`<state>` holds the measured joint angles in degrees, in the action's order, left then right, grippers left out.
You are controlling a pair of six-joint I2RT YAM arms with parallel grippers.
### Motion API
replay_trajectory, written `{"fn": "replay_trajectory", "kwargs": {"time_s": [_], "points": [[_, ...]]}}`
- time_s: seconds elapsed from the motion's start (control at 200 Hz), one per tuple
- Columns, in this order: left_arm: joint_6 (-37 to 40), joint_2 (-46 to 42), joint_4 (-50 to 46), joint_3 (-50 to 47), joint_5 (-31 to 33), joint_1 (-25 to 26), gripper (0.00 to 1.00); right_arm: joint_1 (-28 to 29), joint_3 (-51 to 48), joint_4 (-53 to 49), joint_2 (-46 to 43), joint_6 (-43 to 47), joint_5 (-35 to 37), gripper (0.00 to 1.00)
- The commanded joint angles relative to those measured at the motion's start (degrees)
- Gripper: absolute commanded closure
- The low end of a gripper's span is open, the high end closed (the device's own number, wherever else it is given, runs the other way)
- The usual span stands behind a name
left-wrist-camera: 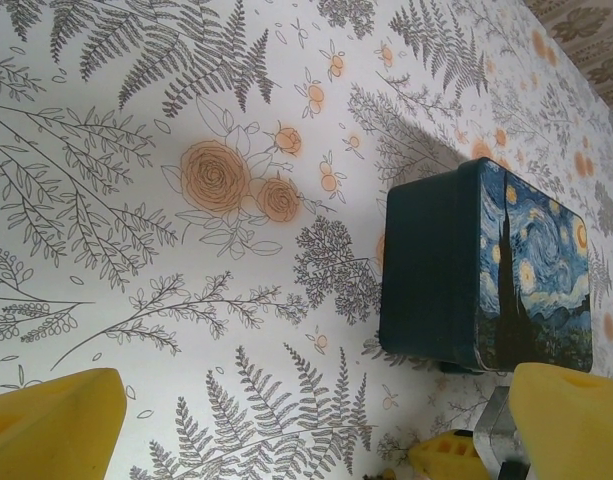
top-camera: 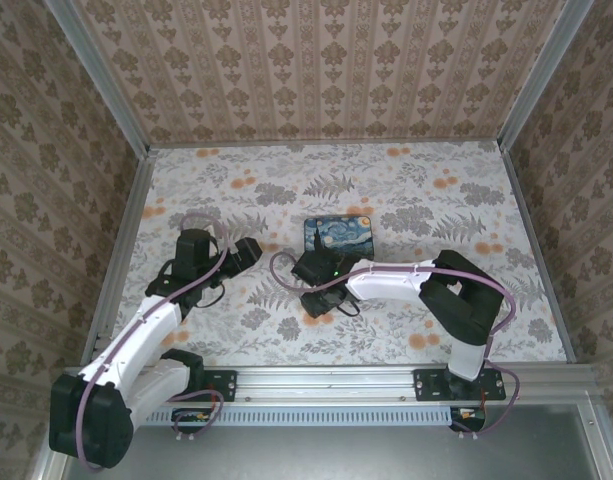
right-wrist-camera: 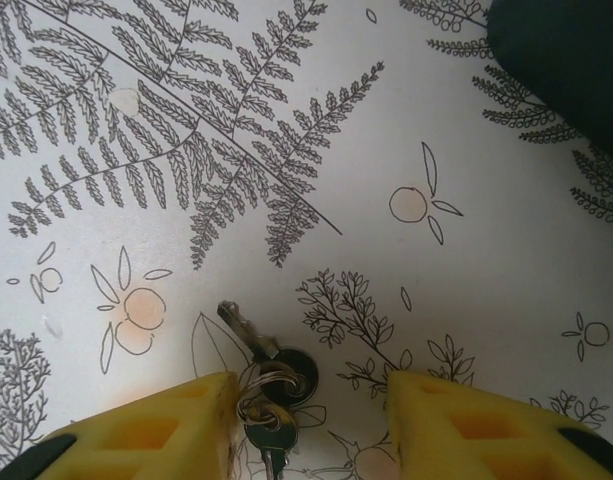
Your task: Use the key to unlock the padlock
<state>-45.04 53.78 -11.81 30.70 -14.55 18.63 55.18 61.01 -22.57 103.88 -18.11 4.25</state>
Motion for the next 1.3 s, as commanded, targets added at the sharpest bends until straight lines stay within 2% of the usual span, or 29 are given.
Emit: {"fn": "replay_trajectory", "kwargs": {"time_s": [0.0,0.295,0.45,0.775,0.96,0.98,1.105,1.29], "points": [[-0.31,0.71,2.02,-0.66,-1.35,-0.52,0.0,1.25,-0.83,0.59,3.02,0.09,-0.4,0.58],[-0.74,2.47,3.19,-0.47,-2.23,-0.48,0.0,1.6,-3.18,4.59,4.0,-2.1,-0.57,0.79],[-1.61,2.34,4.31,-1.57,-3.37,-0.35,0.0,1.43,-5.04,6.3,2.22,-3.2,-0.76,1.0],[-2.24,4.95,7.8,-2.39,-5.14,2.33,0.0,-1.53,-12.52,12.04,-8.14,-7.61,-4.53,1.0],[-4.57,8.79,11.15,-1.82,-3.9,7.14,0.0,-3.36,-15.84,15.75,-10.8,-9.93,-6.62,1.0],[-4.78,9.3,11.46,-1.72,-3.62,9.19,0.0,-3.5,-16.26,16.12,-11.04,-10.21,-6.77,1.0],[-6.43,12.27,12.55,-0.4,-1.63,13.37,0.0,-4.62,-18.49,17.77,-13.54,-11.68,-7.02,1.0],[-8.39,15.79,14.94,0.44,0.63,17.16,0.0,-5.34,-20.47,18.18,-16.41,-12.42,-7.72,1.0]]}}
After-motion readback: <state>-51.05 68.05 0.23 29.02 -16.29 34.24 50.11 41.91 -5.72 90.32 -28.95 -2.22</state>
